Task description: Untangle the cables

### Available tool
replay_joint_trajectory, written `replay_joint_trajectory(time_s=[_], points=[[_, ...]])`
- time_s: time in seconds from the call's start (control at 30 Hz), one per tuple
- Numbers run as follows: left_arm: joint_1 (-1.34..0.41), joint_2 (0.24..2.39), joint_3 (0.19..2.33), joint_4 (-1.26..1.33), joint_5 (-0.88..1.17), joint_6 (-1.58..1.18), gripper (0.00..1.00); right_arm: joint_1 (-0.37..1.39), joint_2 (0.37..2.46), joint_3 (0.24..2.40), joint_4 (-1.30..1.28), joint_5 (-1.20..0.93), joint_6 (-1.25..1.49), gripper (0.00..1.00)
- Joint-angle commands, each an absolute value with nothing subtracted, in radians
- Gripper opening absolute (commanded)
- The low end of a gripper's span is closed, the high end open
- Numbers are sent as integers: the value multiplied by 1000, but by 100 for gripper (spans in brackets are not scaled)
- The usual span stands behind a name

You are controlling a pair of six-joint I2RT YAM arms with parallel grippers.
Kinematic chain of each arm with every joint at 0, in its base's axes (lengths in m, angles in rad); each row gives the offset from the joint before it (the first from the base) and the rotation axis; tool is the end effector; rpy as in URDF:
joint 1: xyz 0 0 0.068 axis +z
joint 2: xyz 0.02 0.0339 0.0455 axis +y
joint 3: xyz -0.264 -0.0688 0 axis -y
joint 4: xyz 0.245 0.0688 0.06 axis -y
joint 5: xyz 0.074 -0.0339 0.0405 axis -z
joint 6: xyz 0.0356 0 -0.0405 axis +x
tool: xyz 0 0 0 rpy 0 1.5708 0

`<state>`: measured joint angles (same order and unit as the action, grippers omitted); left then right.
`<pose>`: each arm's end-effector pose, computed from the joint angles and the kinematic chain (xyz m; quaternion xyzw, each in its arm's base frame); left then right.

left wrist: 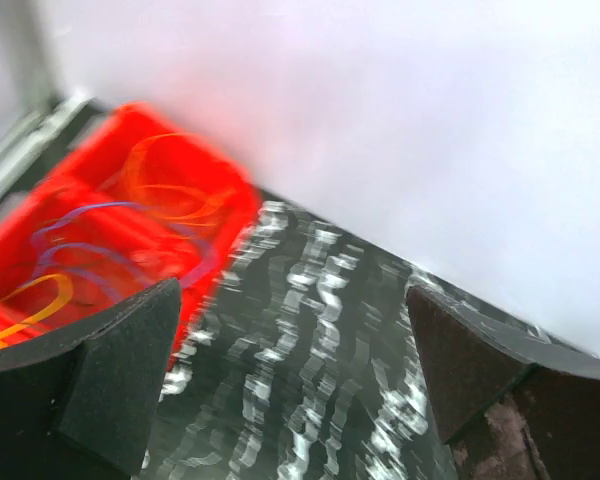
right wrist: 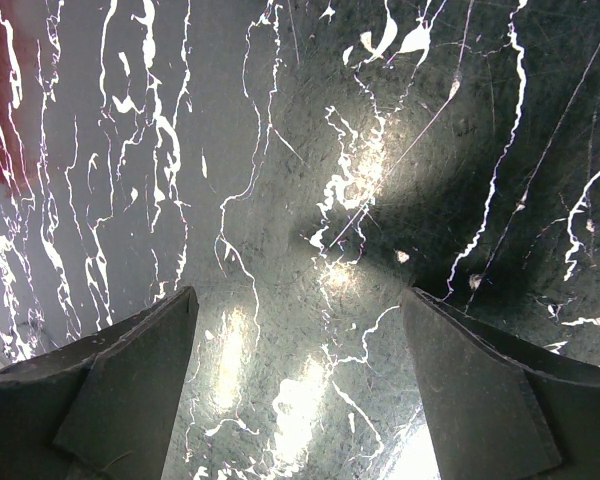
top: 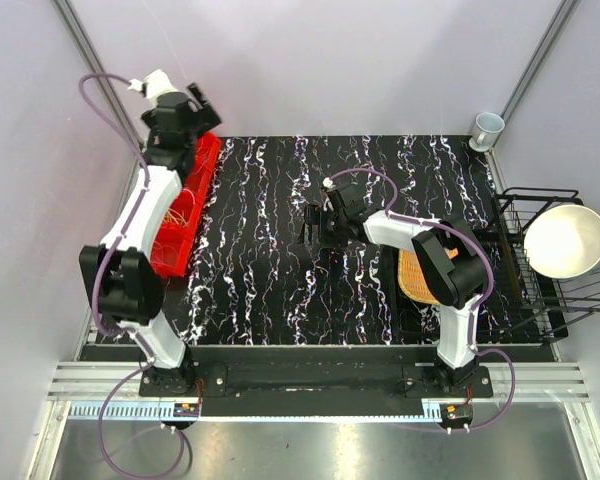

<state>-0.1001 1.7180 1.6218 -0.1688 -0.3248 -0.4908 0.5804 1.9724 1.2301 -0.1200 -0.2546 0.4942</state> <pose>0.4114 -0.0299 0.3826 -0.2485 0.7499 -0.0517 0.6109 0.3420 0.2350 0.1527 -0.0841 0.9276 0.2784 0.2346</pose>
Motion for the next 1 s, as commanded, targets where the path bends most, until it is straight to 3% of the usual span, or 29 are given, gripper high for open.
replay_joint_trajectory(time_s=[0.0,0.27,0.6,0.97], points=[[-208,1579,1528,-144,-440,-365,99,587,2049,1157,-304,-221,488,89],[-389,1359,1352,-268,-479,-281,99,587,2042,1150,-298,-216,485,89],[-413,1060,1157,-663,-207,-376,99,587,1922,1058,-158,-308,468,90],[-413,747,888,-752,-204,-438,99,594,1787,944,-11,-333,451,91]])
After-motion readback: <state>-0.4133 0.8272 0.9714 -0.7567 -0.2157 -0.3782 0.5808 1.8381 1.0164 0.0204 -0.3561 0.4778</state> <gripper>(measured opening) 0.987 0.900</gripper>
